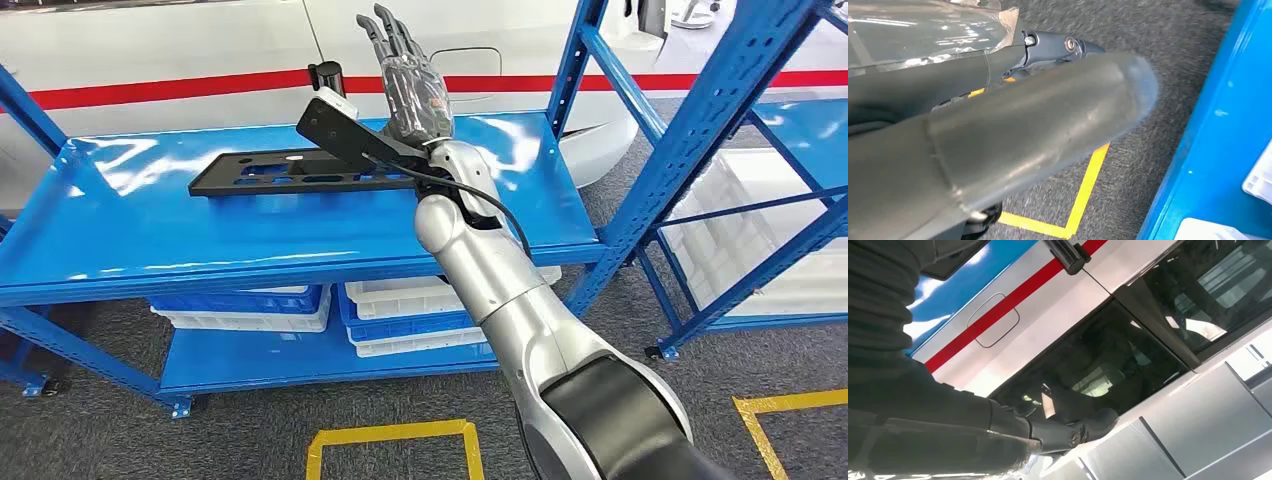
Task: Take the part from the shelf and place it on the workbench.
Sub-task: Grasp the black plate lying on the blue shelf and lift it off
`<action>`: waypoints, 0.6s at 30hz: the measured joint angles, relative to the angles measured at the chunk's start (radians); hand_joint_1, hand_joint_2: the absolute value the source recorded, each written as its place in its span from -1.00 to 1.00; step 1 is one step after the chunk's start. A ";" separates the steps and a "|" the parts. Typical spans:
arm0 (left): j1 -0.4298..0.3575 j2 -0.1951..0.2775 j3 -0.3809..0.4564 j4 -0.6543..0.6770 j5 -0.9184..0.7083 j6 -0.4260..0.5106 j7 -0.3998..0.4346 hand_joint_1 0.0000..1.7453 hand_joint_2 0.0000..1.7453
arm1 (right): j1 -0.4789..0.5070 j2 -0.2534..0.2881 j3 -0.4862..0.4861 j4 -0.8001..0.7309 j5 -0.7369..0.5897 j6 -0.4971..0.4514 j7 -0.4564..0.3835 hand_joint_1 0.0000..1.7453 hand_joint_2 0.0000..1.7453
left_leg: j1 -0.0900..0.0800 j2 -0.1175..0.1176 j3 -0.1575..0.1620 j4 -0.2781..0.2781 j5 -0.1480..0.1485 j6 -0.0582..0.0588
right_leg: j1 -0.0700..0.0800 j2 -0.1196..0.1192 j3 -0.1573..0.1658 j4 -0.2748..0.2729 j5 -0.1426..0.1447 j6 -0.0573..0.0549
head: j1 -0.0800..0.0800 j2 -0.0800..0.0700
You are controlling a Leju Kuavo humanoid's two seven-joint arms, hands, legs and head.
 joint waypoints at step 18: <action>-0.001 -0.005 0.000 0.000 -0.012 0.001 0.009 -1.00 -1.00 | 0.014 -0.006 -0.001 0.001 0.008 -0.009 0.005 -1.00 1.00 | -0.019 -0.011 0.081 -0.001 -0.034 0.026 | 0.013 -0.004 -0.064 -0.002 0.056 -0.013 | 0.007 0.000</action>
